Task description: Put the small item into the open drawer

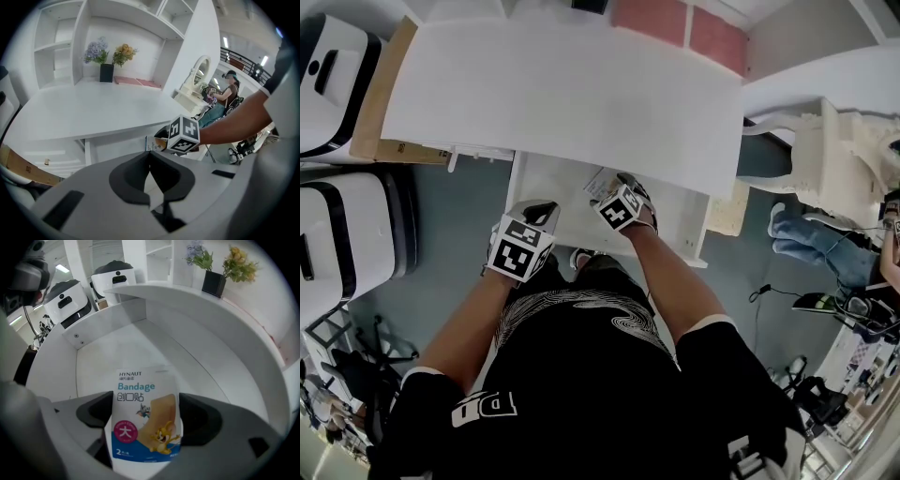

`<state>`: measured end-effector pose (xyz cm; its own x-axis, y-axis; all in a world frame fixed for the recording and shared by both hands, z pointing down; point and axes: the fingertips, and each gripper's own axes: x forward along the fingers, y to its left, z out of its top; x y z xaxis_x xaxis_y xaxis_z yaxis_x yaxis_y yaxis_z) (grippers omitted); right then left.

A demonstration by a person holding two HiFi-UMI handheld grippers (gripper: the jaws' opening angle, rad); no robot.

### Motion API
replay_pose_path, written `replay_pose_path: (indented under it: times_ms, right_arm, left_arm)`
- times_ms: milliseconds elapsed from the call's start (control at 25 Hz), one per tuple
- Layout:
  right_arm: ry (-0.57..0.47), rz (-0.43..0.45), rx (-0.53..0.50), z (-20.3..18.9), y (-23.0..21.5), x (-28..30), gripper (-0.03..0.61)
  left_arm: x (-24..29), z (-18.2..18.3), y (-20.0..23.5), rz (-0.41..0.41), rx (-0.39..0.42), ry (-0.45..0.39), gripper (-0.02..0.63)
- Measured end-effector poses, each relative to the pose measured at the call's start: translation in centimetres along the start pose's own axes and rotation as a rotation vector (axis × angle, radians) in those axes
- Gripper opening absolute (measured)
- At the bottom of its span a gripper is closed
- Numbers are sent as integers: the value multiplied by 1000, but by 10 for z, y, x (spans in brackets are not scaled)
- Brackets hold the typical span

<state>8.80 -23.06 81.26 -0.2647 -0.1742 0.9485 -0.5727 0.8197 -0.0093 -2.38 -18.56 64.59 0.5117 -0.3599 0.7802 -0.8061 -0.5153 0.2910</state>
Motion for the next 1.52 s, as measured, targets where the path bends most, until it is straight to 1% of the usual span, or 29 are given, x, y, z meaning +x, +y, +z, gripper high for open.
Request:
replay_pose_path:
  times_ms: [160,440,720,1040,1200,1360,1520]
  right_arm:
    - [0,-3,24,-2,-3,5,436]
    - [-10,9,-7,1,4,2,436]
    - [-54,3,45,2,2,-25,436]
    - [-173,6,109,7,2,-89,436]
    - [-245,1,180,4,0,-125,436]
    - [-325,-16,244,2,-7,-157,436]
    - [-421,20,315,2,-10,-190,431]
  left_arm:
    - [-3,3,-3,-5,-1,-6,14]
    - [-2,2,-9,-18,12,-6,14]
    - [3,18,-16,-29,27,-30,14]
    - [5,43,-32,-47,59,-76,14]
    - [4,54,-42,-45,81,-94,14]
    - [-1,63,-48,-28,83,-122,14]
    - [-10,68,-55,-8,79,-141,14]
